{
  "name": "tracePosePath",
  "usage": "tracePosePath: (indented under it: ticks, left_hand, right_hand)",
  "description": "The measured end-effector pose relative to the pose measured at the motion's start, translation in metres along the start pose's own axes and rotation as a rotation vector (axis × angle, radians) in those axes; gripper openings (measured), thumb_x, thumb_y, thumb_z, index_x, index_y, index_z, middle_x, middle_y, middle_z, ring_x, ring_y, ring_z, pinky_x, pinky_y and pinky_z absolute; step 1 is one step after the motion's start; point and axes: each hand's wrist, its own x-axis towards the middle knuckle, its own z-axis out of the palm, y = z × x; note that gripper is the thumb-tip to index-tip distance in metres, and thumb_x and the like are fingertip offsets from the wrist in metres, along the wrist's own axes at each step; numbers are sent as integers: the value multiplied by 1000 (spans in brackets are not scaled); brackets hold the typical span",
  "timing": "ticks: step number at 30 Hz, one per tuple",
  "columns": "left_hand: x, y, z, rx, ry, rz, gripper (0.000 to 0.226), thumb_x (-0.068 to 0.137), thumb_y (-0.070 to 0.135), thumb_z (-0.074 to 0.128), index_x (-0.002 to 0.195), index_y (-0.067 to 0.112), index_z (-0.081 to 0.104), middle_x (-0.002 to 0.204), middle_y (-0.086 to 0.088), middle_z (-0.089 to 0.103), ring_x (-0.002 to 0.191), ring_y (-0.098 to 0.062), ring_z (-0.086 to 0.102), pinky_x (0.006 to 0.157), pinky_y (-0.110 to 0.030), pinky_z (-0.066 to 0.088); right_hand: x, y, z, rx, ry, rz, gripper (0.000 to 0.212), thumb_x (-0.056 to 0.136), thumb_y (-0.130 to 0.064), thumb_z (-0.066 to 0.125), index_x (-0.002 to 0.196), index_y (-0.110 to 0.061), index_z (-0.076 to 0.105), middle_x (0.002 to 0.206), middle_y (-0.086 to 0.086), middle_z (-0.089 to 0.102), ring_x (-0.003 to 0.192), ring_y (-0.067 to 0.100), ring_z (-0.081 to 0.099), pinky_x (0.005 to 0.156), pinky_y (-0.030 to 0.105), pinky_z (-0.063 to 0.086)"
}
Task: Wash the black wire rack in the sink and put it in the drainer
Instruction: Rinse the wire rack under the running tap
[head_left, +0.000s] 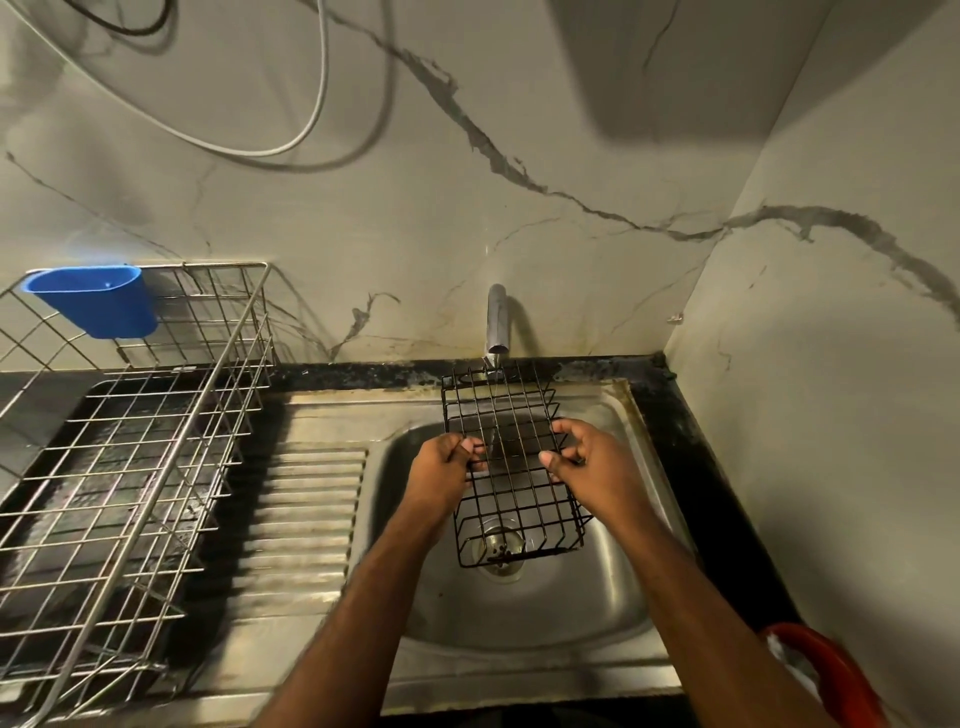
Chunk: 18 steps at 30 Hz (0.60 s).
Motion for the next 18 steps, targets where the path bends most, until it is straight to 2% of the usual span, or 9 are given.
tracePosePath:
  ticks: [4,13,18]
  left_hand:
    - [0,-1,-5,-5,6,-2,22,107,20,47,105,16,69,104,-6,73,97,-17,69,86,-36,57]
    - [-1,-3,-12,-24,14,7,23,108,18,47,105,13,69,101,-6,73,86,-11,68,72,-26,50]
    - [-2,-2,-16,-26,28,10,23,108,17,46,103,14,68,103,-7,73,87,-11,67,77,-28,52]
  right_hand:
    - [-1,-4,3,3,-17,-1,47,88,-23,74,132,-22,59,89,-3,67,84,8,66,66,15,45]
    - [0,-8,9,63,-58,31,48,89,-21,73,135,-21,57,85,0,70,80,10,71,62,11,44]
    - [1,-10,12,44,-76,15,49,90,-21,72,135,-21,56,85,-1,70,80,9,71,64,13,47]
